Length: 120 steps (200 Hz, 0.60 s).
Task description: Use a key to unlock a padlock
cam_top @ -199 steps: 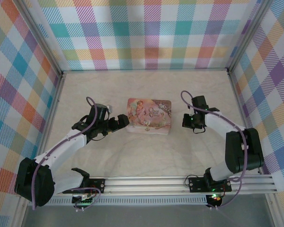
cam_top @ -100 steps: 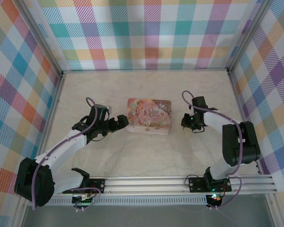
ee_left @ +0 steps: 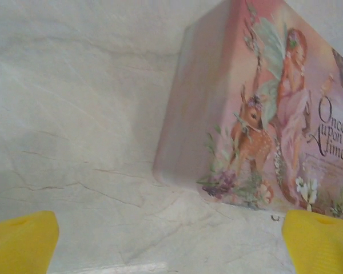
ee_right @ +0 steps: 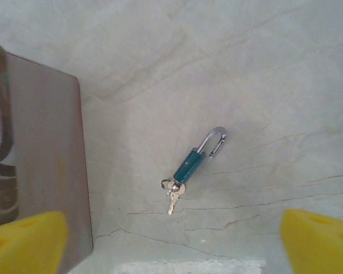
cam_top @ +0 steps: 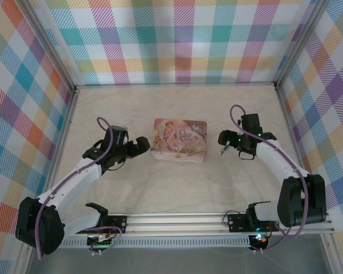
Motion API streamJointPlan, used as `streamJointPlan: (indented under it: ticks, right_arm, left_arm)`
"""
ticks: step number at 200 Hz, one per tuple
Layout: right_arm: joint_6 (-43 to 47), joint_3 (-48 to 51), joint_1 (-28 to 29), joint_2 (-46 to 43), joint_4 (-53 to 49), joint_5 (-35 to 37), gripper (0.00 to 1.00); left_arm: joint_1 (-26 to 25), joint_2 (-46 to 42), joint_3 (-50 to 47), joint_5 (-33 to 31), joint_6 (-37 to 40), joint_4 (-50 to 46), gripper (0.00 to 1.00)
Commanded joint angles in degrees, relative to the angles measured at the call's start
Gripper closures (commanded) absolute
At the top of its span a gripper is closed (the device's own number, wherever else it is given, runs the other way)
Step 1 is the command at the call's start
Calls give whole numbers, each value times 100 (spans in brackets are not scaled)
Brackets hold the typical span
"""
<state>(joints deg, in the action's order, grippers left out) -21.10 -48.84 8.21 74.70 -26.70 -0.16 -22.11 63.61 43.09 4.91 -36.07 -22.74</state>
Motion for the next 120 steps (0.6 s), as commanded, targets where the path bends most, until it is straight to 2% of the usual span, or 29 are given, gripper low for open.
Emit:
streamJointPlan:
  ticks: [1, 33, 70, 78, 90, 103, 120]
  right_arm:
    - [38, -285, -30, -265, -208, 382, 0]
    - [130, -367, -30, -444, 112, 1071, 0]
    - [676, 393, -40, -959, 1781, 2176, 0]
    - [826, 598, -44, -1036, 2162, 2355, 0]
    - [1146, 938, -49, -1088, 2776, 2618, 0]
    - [1353, 1229, -64, -1060, 3202, 2842, 0]
    - [1453, 1559, -83, -898, 3674, 2943, 0]
  left_arm:
    - [147, -134, 463, -769, 260, -509, 0]
    - [287, -158, 879, -1753, 789, -733, 0]
    - [528, -314, 708, -2948, 1785, 69, 0]
    - [610, -348, 606, -2972, 2068, 307, 0]
    - [730, -354, 335, -2648, 2681, 935, 0]
    - [861, -316, 40, -2509, 3021, 1507, 0]
    - [1090, -140, -296, -2812, 3099, 2087, 0]
